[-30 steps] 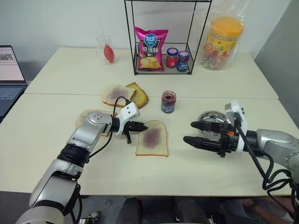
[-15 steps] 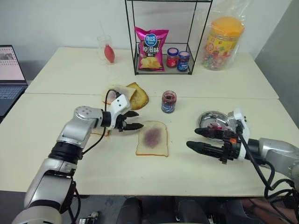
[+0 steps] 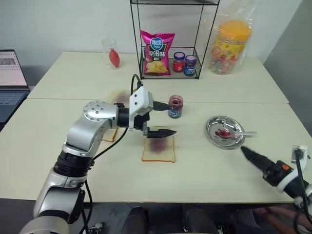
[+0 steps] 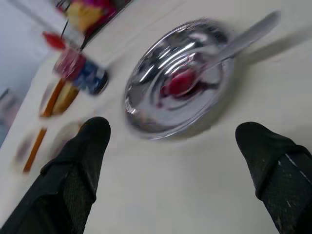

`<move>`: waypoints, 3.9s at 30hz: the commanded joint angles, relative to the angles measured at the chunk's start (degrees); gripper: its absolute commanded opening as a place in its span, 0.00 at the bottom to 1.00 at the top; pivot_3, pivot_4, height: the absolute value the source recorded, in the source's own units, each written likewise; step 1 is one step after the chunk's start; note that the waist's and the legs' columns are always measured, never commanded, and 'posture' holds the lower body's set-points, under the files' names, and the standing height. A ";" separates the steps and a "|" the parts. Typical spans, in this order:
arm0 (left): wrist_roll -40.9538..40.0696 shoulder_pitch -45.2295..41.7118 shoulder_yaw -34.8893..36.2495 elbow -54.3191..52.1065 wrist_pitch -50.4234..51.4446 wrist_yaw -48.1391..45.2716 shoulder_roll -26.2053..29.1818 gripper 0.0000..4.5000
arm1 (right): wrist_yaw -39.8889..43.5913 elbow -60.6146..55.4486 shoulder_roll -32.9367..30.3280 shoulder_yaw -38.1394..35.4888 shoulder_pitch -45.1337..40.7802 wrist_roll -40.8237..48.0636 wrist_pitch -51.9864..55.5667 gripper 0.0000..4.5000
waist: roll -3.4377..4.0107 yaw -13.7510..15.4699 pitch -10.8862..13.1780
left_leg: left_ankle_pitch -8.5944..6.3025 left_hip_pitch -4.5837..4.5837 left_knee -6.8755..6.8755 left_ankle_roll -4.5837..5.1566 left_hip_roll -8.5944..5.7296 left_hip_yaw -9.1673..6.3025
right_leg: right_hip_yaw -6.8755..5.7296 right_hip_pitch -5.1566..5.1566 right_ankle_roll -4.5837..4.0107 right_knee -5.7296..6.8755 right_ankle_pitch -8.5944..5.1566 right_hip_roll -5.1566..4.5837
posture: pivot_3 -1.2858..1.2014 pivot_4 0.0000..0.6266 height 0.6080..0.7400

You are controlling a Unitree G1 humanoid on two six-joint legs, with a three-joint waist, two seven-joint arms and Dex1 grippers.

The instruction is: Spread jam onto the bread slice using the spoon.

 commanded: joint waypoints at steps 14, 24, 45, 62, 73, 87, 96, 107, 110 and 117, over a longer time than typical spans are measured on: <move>0.59 4.84 -1.07 -7.57 0.72 4.50 -0.69 0.99 | -5.87 25.14 4.06 1.77 -21.34 -2.43 -9.10 1.00 | 0.26 -0.08 -0.04 | 0.02 -0.07 -0.04 0.04 0.01 0.03 | 0.02 -0.04 -0.01 -0.08 -0.02 0.03 | 0.52 0.24 1.00; 0.45 4.93 -0.50 -7.96 1.40 5.59 -0.01 1.00 | -4.00 28.23 5.22 1.38 -23.44 -2.81 -9.59 0.74 | 0.26 -0.20 -0.05 | 0.02 -0.05 -0.05 0.04 0.02 0.03 | 0.04 -0.04 0.00 -0.06 -0.01 0.05 | 0.52 0.24 1.00; 0.59 3.76 -0.12 -6.76 1.05 5.21 0.01 1.00 | -2.13 26.87 5.41 1.33 -23.06 -4.25 -10.04 0.00 | 0.20 -0.13 -0.08 | 0.02 -0.05 -0.01 0.03 0.00 0.03 | 0.05 0.01 0.07 -0.10 0.03 0.04 | 0.52 0.24 1.00; -0.12 8.91 10.90 -4.86 2.44 10.99 4.85 1.00 | -4.65 13.39 -3.19 13.67 -44.27 -0.92 -2.91 0.00 | 0.54 -1.59 0.13 | 0.02 -0.08 -0.07 0.04 0.02 0.05 | 0.09 -0.11 0.04 -0.07 0.02 0.06 | 0.52 0.24 1.00; -0.56 15.97 15.55 -7.09 3.24 19.66 3.43 1.00 | 9.58 27.89 1.64 33.08 -59.91 -26.58 -12.08 0.00 | 0.53 -1.17 0.13 | 0.01 -0.52 -0.10 0.03 0.00 -0.06 | -0.16 -0.44 -0.21 -0.14 0.09 -0.07 | 0.52 0.24 1.00; -1.12 17.60 15.85 -9.61 4.46 21.45 4.39 1.00 | 20.40 37.84 6.40 42.98 -65.38 -48.76 -25.19 0.00 | 0.53 -0.15 0.13 | 0.02 -0.99 -0.06 0.01 -0.03 -0.05 | -0.21 -0.97 -0.26 0.00 0.14 -0.12 | 0.52 0.24 1.00; -1.18 17.31 15.36 -10.03 4.93 21.46 4.36 1.00 | 24.27 40.41 6.95 50.79 -63.60 -63.20 -34.97 0.00 | 0.53 -0.07 0.13 | 0.02 -0.99 -0.05 0.00 -0.03 -0.08 | -0.24 -0.96 -0.27 0.02 0.15 -0.14 | 0.52 0.24 1.00; -1.23 17.61 15.51 -10.89 5.63 21.50 4.49 1.00 | 24.95 44.17 9.06 49.49 -63.17 -67.80 -33.39 0.00 | 0.52 -0.11 0.12 | 0.03 -0.96 -0.03 -0.01 -0.03 -0.11 | -0.25 -0.95 -0.29 0.07 0.16 -0.15 | 0.52 0.24 1.00; -1.23 17.74 15.54 -11.16 5.79 21.61 4.46 1.00 | 24.65 44.80 9.95 47.88 -63.42 -66.75 -30.28 0.00 | 0.52 -0.11 0.12 | 0.03 -0.92 -0.01 -0.01 -0.03 -0.12 | -0.26 -0.92 -0.31 0.10 0.18 -0.14 | 0.52 0.24 1.00; -1.09 17.55 15.42 -10.75 5.54 21.57 4.37 1.00 | 19.91 46.05 14.14 36.93 -66.49 -58.59 -16.35 0.00 | 0.51 -0.12 0.11 | 0.05 -0.90 0.00 -0.03 -0.02 -0.15 | -0.28 -0.91 -0.37 0.13 0.26 -0.13 | 0.52 0.24 1.00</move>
